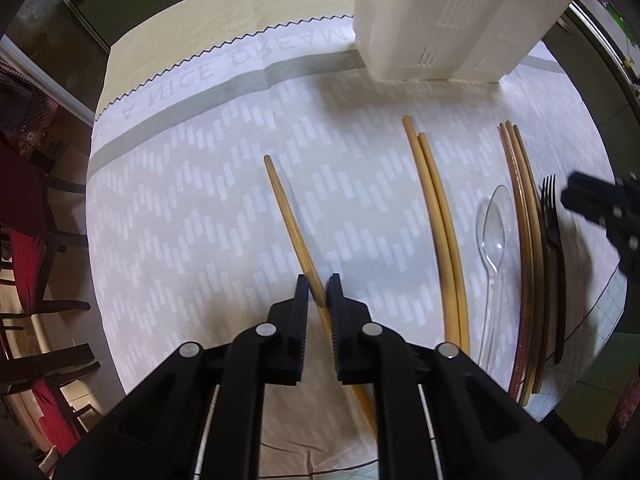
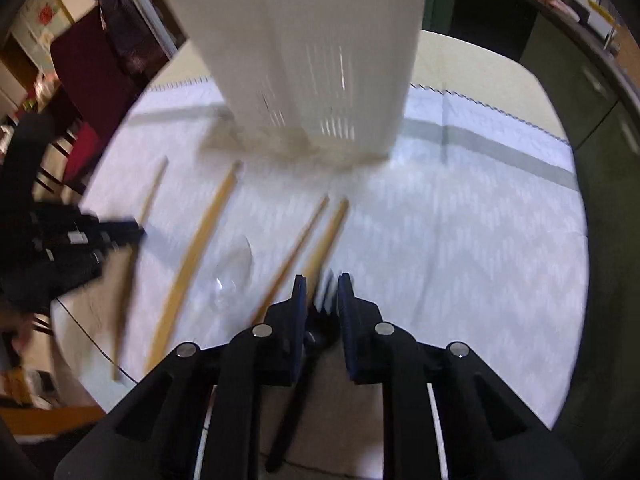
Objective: Organize utensils
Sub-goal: 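Grasp the black plastic fork by its handle with the right gripper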
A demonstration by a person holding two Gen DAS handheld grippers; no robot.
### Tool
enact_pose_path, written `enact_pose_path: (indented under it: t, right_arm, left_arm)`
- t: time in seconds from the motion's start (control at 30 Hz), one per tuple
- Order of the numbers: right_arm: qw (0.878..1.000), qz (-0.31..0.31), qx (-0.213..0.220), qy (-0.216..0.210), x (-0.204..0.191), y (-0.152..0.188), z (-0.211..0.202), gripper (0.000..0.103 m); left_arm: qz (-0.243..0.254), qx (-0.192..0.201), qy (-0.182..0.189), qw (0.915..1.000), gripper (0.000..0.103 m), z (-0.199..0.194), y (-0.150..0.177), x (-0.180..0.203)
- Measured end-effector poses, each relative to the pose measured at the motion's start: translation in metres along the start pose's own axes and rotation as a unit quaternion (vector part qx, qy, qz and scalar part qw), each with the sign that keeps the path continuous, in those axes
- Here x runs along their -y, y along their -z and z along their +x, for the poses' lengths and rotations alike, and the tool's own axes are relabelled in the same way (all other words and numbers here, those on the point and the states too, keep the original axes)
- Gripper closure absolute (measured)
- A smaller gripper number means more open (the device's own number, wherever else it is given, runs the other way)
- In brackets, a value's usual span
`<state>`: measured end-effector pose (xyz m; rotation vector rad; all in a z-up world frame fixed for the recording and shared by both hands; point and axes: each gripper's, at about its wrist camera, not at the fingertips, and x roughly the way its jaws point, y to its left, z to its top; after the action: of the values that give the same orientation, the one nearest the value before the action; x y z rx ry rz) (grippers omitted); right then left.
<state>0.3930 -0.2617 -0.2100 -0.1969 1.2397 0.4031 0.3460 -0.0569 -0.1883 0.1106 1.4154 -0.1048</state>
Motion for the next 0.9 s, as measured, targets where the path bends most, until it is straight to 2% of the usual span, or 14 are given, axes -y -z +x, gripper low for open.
enact_pose_path:
  t: [0.17, 0.3, 0.57, 0.67, 0.87, 0.9]
  right_arm:
    - [0.999, -0.010, -0.027, 0.016, 0.001, 0.017, 0.008, 0.085]
    - [0.999, -0.022, -0.040, 0.007, -0.004, 0.032, 0.012, 0.085]
    - [0.998, -0.028, -0.057, -0.009, -0.020, 0.035, 0.013, 0.086]
    - [0.997, -0.028, -0.075, 0.001, -0.024, 0.036, 0.021, 0.085]
    - [0.996, -0.038, -0.078, 0.018, -0.035, 0.027, 0.029, 0.085]
    - [0.996, -0.037, -0.078, 0.018, -0.035, 0.027, 0.030, 0.089]
  left_arm:
    - [0.003, 0.003, 0.000, 1.0000, 0.093, -0.001, 0.000, -0.001]
    - [0.004, 0.003, -0.003, 1.0000, 0.093, -0.003, 0.000, 0.001]
    - [0.006, 0.001, -0.005, 1.0000, 0.093, -0.003, -0.001, 0.004]
    - [0.004, 0.000, -0.005, 1.0000, 0.093, -0.003, -0.001, 0.003]
    - [-0.006, 0.005, 0.005, 1.0000, 0.094, -0.004, -0.005, 0.004]
    - [-0.009, 0.005, 0.006, 0.9999, 0.094, -0.004, -0.005, 0.004]
